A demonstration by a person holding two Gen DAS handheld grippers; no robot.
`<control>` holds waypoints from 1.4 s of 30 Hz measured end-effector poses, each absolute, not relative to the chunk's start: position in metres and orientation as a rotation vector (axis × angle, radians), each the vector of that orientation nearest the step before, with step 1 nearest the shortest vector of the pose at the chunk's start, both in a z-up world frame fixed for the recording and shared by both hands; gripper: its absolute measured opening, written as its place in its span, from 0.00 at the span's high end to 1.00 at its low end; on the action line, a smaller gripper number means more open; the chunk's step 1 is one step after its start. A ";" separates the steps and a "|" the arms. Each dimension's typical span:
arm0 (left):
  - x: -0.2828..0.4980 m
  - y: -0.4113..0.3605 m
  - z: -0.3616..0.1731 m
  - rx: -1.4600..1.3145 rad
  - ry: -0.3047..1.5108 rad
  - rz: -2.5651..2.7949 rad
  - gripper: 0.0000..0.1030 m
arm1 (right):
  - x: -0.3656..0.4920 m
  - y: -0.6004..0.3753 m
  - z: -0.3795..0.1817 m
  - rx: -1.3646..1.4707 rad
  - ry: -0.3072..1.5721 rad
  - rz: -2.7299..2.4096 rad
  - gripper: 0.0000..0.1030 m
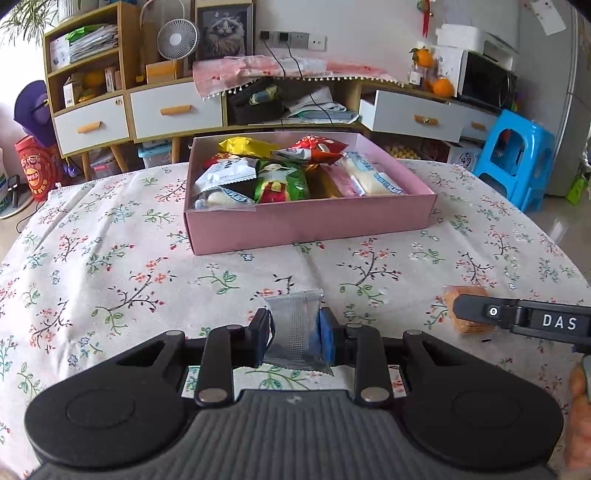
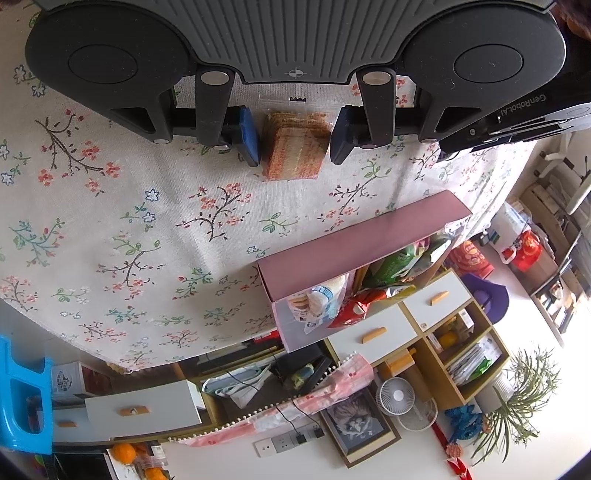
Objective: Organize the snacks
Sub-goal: 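Carry the silver packet and wafer biscuit into the pink box and open both grippers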
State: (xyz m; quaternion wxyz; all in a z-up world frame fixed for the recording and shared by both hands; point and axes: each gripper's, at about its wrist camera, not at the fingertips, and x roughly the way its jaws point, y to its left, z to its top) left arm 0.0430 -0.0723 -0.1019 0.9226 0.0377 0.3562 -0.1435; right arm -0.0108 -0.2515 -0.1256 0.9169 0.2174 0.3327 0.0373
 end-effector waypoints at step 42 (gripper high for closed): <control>0.093 -0.077 -0.075 -0.096 0.689 -0.295 0.75 | 0.016 -0.224 -0.111 0.137 0.733 0.250 0.44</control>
